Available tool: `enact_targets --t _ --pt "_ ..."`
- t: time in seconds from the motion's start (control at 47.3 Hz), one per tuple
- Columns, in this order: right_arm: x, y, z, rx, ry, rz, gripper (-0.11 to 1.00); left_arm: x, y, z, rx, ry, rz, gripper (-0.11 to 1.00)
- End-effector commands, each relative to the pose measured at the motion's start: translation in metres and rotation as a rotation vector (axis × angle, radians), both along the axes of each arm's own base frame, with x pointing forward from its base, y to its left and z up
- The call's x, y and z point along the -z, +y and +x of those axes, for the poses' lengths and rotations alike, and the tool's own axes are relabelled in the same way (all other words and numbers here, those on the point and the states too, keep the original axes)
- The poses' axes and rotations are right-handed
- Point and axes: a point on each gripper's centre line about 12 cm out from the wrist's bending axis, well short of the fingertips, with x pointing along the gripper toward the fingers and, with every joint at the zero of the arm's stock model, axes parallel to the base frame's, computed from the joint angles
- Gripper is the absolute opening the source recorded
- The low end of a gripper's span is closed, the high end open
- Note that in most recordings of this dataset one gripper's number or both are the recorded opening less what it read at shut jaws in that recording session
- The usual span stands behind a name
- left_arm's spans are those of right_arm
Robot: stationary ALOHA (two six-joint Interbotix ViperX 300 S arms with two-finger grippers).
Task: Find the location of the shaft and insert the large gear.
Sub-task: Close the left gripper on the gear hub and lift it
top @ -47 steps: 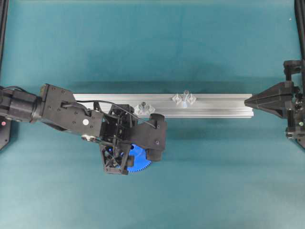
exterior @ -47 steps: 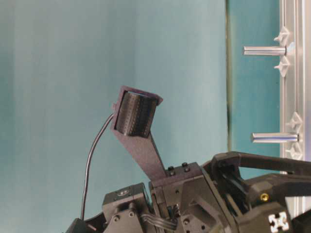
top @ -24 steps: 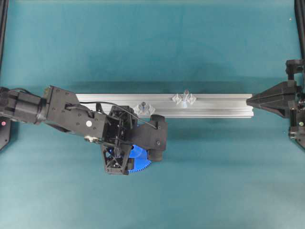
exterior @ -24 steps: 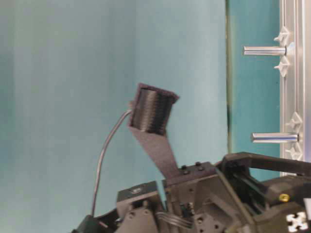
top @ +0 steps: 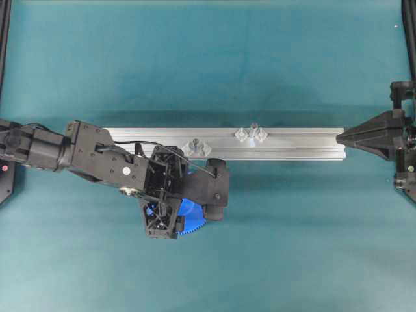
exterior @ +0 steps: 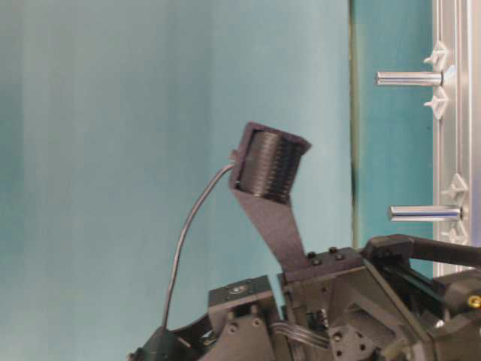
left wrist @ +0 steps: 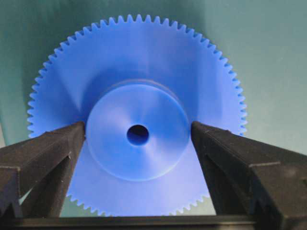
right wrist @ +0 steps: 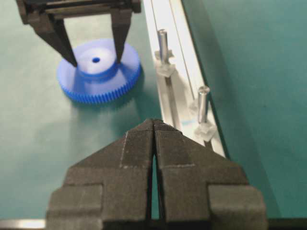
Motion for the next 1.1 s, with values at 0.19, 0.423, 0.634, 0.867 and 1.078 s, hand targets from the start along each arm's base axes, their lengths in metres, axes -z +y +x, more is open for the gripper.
enact_targets --t 0.19,0.423,0.634,0.867,1.078 --pt "-0.003 0.000 0.002 0.005 -0.010 0.008 -0.02 -0.008 -0.002 0.005 0.002 -0.035 -0.004 0.94" --pt "-0.003 0.000 0.002 0.005 -0.010 0.010 -0.02 -0.006 -0.003 0.005 0.001 -0.037 -0.005 0.94" --pt "-0.003 0.000 0.002 0.005 -0.010 0.010 -0.02 -0.003 -0.002 0.004 -0.002 -0.027 -0.005 0.94" --pt "-0.003 0.000 0.002 0.005 -0.010 0.010 -0.02 0.005 -0.002 0.001 -0.032 -0.003 -0.013 0.94" --pt "-0.003 0.000 0.002 0.004 -0.005 0.008 -0.02 0.015 -0.001 -0.002 -0.039 0.024 -0.011 0.92"
